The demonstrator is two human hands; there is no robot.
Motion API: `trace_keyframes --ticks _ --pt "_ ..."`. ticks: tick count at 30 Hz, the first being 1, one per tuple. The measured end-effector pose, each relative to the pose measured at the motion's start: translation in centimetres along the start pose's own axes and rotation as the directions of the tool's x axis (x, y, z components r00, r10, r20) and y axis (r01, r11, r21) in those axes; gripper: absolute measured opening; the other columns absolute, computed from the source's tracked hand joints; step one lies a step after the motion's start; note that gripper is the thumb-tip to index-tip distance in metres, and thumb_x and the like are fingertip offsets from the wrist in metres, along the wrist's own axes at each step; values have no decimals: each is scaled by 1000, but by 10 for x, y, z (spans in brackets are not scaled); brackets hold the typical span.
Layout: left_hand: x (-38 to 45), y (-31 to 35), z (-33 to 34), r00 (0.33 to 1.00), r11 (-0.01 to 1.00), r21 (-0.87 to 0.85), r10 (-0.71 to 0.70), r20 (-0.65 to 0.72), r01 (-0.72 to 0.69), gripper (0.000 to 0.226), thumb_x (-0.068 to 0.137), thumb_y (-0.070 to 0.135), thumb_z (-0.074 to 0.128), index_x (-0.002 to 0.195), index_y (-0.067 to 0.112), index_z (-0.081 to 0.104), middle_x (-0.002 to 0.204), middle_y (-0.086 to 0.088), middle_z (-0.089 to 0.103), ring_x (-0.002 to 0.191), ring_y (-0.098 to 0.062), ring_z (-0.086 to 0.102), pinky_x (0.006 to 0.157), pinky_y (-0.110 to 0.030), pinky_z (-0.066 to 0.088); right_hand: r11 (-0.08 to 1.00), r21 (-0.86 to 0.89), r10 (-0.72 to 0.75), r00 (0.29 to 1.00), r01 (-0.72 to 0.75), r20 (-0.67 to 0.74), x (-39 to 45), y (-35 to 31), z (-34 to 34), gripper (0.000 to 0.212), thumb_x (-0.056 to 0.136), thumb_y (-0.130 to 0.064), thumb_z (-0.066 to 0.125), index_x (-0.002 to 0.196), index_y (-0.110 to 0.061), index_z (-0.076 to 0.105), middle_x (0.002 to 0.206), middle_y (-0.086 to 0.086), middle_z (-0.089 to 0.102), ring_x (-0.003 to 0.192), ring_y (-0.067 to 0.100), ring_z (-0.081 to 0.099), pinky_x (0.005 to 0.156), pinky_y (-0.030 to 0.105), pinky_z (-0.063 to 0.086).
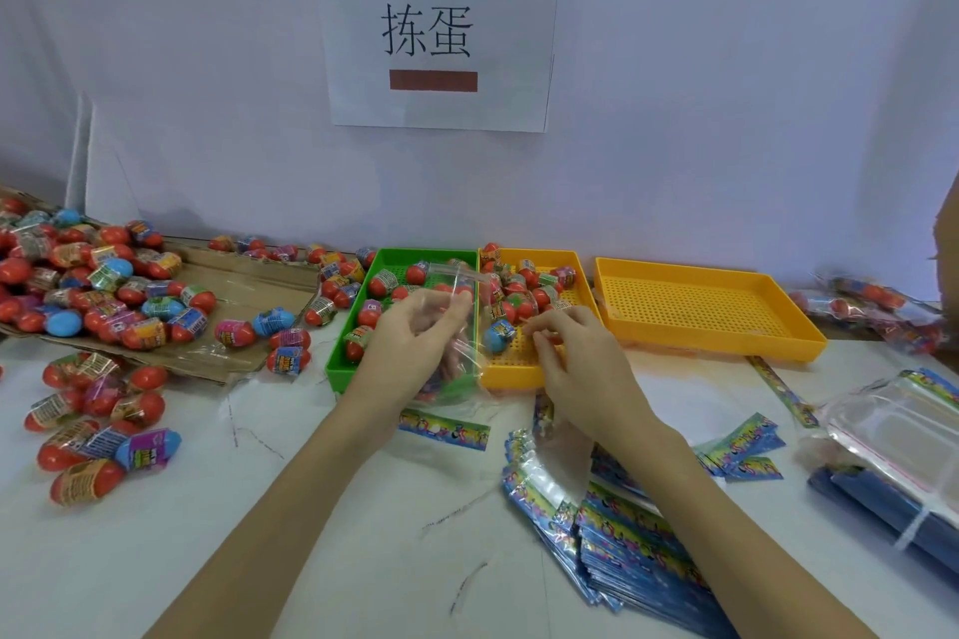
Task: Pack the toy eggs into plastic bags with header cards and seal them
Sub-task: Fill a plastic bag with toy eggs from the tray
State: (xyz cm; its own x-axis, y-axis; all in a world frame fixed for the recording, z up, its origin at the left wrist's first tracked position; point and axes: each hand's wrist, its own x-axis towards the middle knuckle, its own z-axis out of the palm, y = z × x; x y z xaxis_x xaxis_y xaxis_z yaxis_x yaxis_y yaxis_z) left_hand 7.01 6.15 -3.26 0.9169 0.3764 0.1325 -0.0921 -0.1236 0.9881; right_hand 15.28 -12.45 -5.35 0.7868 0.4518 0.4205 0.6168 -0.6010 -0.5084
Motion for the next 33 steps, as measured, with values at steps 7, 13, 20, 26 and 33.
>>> trace_keyframes --ticks 7,13,20,26,33 --pt "-2 3 -1 987 998 -38 -34 154 41 31 97 7 64 123 23 61 95 -5 66 75 -15 64 68 -28 55 982 171 104 986 -81 -131 4 -3 -4 29 89 -17 80 107 -21 59 100 -5 61 93 13 61 83 34 57" --pt "-5 2 -1 988 1000 13 9 155 -11 40 93 16 76 127 27 58 107 -1 73 96 -19 75 81 -37 64 904 394 221 971 -167 -95 5 -3 -16 43 91 -26 78 133 -24 66 131 -5 60 114 10 63 101 34 55" --pt "-5 1 1 985 996 68 53 163 -65 43 87 20 83 124 27 61 100 7 76 92 -14 75 81 -28 62 940 325 184 961 -109 -208 3 -5 -23 28 82 -43 83 106 -32 76 155 -2 42 145 12 33 117 41 34" --pt "-6 0 5 982 993 76 72 172 -86 42 86 22 84 122 25 62 99 11 76 91 -8 74 78 -18 58 992 -95 -109 912 78 -396 2 -7 -32 28 82 -48 82 105 -32 80 150 -3 54 145 22 40 114 52 23" --pt "-7 -2 9 982 983 113 126 144 -143 42 85 19 85 120 23 62 96 8 76 88 -11 74 80 -22 60 868 433 -63 918 244 -392 -4 -19 -37 27 91 -23 79 117 -19 72 92 -1 65 82 17 63 74 31 56"
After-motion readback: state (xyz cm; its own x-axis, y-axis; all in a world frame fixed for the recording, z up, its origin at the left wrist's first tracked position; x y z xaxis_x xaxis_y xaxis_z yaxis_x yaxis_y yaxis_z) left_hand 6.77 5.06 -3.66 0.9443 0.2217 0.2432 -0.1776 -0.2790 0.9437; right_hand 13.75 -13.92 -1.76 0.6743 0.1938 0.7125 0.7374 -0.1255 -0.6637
